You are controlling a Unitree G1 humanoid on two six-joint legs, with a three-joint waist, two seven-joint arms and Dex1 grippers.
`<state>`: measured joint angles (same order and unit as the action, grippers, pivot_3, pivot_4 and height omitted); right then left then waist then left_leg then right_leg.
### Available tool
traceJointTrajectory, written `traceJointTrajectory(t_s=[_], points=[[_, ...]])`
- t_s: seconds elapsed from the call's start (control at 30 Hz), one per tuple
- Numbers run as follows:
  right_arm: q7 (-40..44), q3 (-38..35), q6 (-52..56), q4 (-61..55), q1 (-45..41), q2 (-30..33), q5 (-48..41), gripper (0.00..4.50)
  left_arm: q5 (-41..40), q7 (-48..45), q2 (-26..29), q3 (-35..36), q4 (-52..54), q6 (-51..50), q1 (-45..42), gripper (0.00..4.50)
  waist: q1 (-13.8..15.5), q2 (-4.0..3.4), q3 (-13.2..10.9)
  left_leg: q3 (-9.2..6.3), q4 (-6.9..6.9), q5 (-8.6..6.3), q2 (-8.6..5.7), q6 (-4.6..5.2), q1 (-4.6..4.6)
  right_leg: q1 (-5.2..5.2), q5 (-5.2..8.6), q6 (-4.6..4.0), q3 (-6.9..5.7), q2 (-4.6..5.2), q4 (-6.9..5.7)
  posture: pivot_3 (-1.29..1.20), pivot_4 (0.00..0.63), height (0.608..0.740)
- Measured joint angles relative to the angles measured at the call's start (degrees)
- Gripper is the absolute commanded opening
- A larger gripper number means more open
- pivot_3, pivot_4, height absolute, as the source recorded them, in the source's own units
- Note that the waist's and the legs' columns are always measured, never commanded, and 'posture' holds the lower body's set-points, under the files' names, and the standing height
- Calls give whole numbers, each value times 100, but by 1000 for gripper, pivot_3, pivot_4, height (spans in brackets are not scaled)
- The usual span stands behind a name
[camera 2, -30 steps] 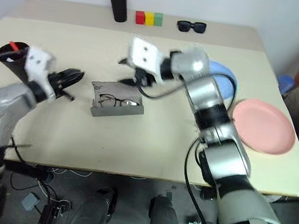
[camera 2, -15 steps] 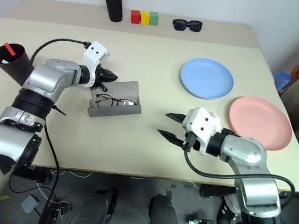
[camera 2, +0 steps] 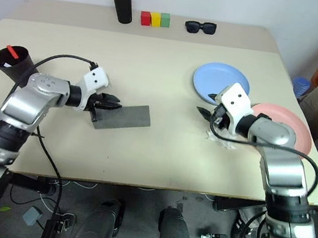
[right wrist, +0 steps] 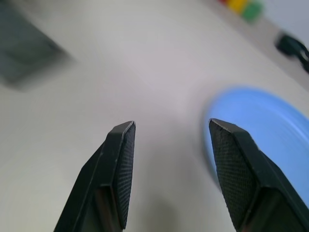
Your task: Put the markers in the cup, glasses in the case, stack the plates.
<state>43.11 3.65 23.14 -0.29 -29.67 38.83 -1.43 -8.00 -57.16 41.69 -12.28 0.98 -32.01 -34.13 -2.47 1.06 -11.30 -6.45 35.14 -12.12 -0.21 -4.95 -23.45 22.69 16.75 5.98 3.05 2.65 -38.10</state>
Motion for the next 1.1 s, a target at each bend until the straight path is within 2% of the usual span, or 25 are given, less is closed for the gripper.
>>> traceJointTrajectory(t_s=[0.1, 0.27, 0.37, 0.4, 0.47, 0.53, 0.67, 0.77, 0.93, 1.0, 1.1], points=[[-185, 473, -545, 1003, -452, -22, 525, 2414, -2, 149, -32, 120, 204, 204, 250, 784, 2, 0, 0, 2, 2, 0, -1, 0, -1, -1, 0, 1, 0, 1, 2, 0, 150, 740], [-752, 1210, -1819, 2966, -1305, -186, 1527, 2414, -438, 731, -670, 857, 548, 419, 600, 784, -9, 1, -2, 3, 2, 0, 0, 0, -3, 4, -1, 1, 0, 0, 0, 0, 150, 740], [-1051, 1290, -2378, 3816, -1601, -355, 1731, 1572, -842, 754, -677, 1290, 1334, 371, 1034, 731, -53, -1, -2, 6, -2, 0, 3, 0, -2, 6, -1, 1, 4, 1, 1, 0, 150, 740], [-1083, 1290, -2534, 3998, -1615, -356, 1783, 877, -1026, 729, -671, 1335, 1675, 267, 1227, 731, -37, -1, -2, 6, -1, 0, 3, 0, -2, 3, -1, 1, 5, 2, 2, 0, 150, 740], [-1134, 1297, -2725, 4154, -1618, -365, 1848, 97, -1203, 731, -673, 1333, 2034, 97, 1450, 731, -21, -1, -2, 6, 2, 1, 2, 0, -2, 2, -1, 1, 5, 1, 1, 0, 150, 740], [-1267, 1300, -2941, 4237, -1596, -364, 1931, 40, -1334, 816, -706, 1286, 2513, -44, 1705, 731, 1, -1, -2, 4, 5, 0, 0, 0, -2, -2, -1, 1, 4, 2, 1, 0, 150, 740], [-1420, 1150, -3056, 3632, -1307, -251, 1916, 40, -1656, 1147, -1136, 1187, 2963, -241, 1775, 731, 11, -2, -3, 2, 10, 0, -1, 0, -1, -5, -1, 1, 4, 2, 0, 0, 150, 740], [-1125, 819, -2852, 2671, -959, 194, 1709, 40, -1776, 1235, -1211, 1002, 3155, -287, 1820, 731, 13, -7, -5, 1, 6, 0, -1, 0, -1, -4, -1, 1, 4, 1, 0, 0, 150, 740], [-52, -218, -2148, 748, 182, 1398, 891, 40, -1771, 1187, -1345, 416, 3098, -240, 1764, 731, 65, -14, -4, 2, 9, -3, -1, 5, 10, -22, 0, 2, 4, 1, 6, 0, 150, 740], [391, -749, -1880, 262, 1016, 2007, 658, 40, -1769, 999, -1416, 121, 3003, -147, 1634, 731, 150, -16, -3, 1, 10, -4, -2, 7, 11, -28, 1, 1, 2, 1, 10, 0, 150, 740], [759, -1319, -1527, -12, 1921, 2315, 437, 40, -1737, 773, -1525, -211, 2805, 60, 1439, 731, 148, -19, -1, 8, 13, -5, -2, 8, 15, -31, 1, 0, 6, 2, 12, 0, 150, 740]])
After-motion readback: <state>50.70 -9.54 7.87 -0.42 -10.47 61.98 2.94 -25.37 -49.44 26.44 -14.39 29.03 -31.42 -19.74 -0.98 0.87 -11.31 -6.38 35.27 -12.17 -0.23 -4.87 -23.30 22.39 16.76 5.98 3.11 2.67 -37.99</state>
